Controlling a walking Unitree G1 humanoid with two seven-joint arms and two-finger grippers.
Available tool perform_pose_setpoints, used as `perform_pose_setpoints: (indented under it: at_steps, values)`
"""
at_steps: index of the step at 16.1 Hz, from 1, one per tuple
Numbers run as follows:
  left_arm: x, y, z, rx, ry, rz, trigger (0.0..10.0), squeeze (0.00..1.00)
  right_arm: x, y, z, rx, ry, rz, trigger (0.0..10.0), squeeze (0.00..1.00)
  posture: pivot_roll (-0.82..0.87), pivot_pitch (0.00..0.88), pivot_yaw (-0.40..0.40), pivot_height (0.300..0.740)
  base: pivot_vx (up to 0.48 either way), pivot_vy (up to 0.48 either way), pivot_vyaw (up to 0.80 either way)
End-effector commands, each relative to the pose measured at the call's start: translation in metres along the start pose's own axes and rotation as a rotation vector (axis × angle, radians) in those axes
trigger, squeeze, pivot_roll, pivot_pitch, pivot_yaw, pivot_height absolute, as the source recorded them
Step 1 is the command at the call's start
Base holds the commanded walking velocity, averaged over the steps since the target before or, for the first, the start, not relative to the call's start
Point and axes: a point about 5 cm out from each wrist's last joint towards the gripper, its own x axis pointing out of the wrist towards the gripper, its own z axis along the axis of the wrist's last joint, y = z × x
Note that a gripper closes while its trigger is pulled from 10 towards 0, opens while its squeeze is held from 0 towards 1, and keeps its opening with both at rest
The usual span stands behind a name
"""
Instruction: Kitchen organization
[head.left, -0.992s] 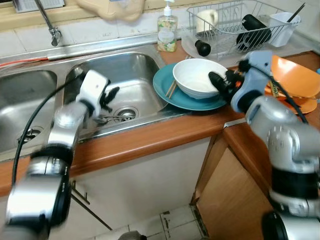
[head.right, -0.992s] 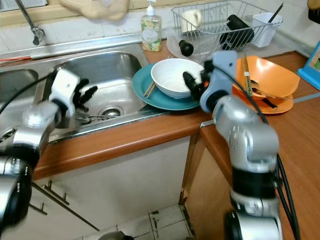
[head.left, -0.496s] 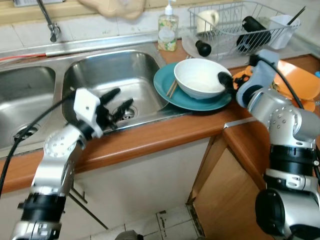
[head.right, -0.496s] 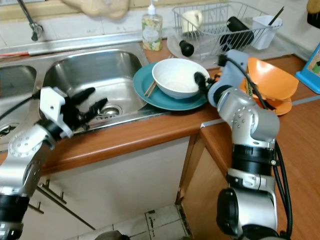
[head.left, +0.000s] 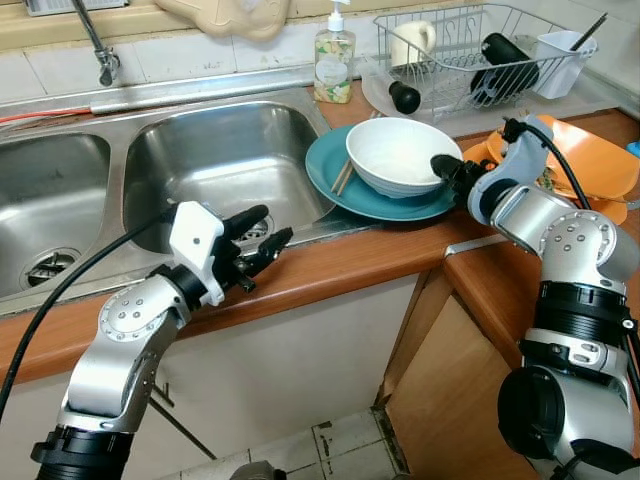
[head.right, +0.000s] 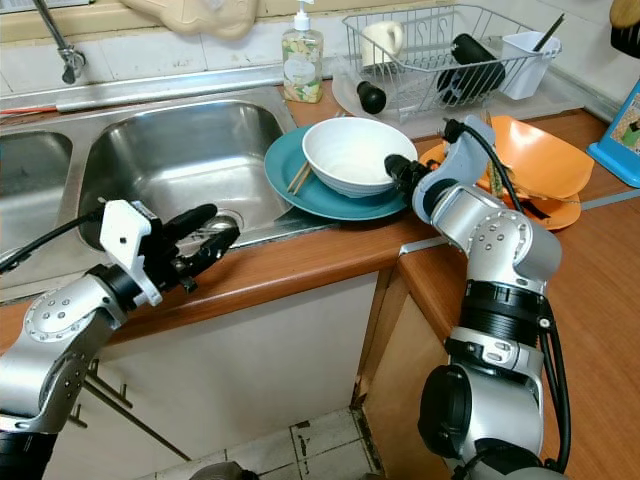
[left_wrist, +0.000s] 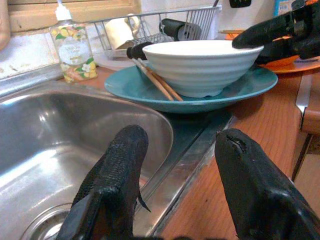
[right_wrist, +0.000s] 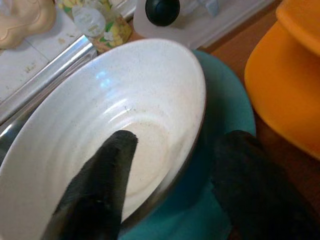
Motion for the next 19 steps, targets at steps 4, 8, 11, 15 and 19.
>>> perform_pose_setpoints:
  at_steps: [4,8,11,15,19]
  values:
    - [0.0010,-0.0057,0.0068,-0.004,0.001,-0.027,10.0,0.00,0.0011,0.0022,-0.0005,0.063,0.029,0.013,0.0,0.00,0.00,0.000,0.038,0.740,0.000,0.000,0.00]
    - [0.0028,-0.0088,0.0074,-0.003,0.003,-0.038,10.0,0.00,0.0011,0.0013,-0.0018,0.060,0.029,0.006,0.0,0.00,0.00,0.000,0.040,0.740,0.000,0.000,0.00]
    - [0.0039,-0.0105,0.0077,0.004,0.010,-0.047,10.0,0.00,0.0011,0.0012,-0.0018,0.065,0.026,0.000,0.0,0.00,0.00,0.000,0.039,0.740,0.000,0.000,0.00]
    - [0.0045,-0.0107,0.0079,0.008,0.012,-0.049,10.0,0.00,0.0011,0.0011,-0.0009,0.069,0.020,-0.007,0.0,0.00,0.00,0.000,0.040,0.740,0.000,0.000,0.00]
    - [0.0051,-0.0110,0.0082,0.009,0.015,-0.053,10.0,0.00,0.0004,0.0020,0.0009,0.070,0.009,-0.010,0.0,0.00,0.00,0.000,0.043,0.740,0.000,0.000,0.00]
